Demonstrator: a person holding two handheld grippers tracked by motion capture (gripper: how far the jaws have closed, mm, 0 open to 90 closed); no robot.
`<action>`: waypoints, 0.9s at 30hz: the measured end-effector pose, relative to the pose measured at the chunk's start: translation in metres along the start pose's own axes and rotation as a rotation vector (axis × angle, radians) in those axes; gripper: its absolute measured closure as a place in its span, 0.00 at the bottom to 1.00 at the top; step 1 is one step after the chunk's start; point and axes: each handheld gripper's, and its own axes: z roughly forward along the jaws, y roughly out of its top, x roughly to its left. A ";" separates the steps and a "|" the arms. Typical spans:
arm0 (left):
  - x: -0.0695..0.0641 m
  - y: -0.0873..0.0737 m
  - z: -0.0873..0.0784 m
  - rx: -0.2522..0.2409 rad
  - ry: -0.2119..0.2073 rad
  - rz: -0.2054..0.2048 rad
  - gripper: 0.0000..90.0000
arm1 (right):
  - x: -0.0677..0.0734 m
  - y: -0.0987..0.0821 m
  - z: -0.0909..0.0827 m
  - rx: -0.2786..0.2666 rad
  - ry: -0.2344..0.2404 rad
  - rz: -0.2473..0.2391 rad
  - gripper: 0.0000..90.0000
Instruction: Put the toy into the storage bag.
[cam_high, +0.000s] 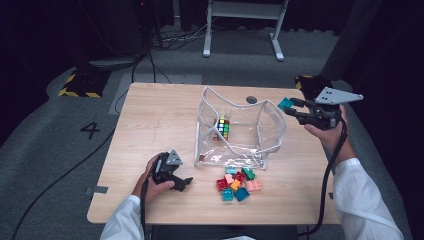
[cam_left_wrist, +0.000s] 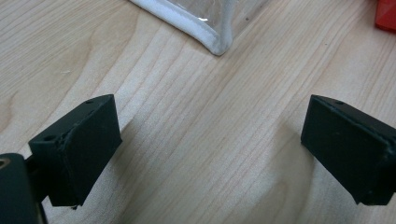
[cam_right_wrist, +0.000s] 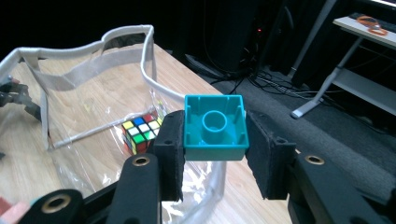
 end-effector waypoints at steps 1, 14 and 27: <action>0.000 0.000 0.000 0.000 0.000 0.000 0.05 | 0.000 0.000 0.000 0.000 0.000 0.000 0.66; 0.000 0.000 0.000 -0.002 -0.002 0.001 0.05 | 0.017 0.019 0.050 0.055 0.104 -0.047 0.66; 0.000 0.000 0.000 -0.002 -0.002 0.001 0.05 | 0.029 0.019 0.081 0.147 0.195 -0.119 0.66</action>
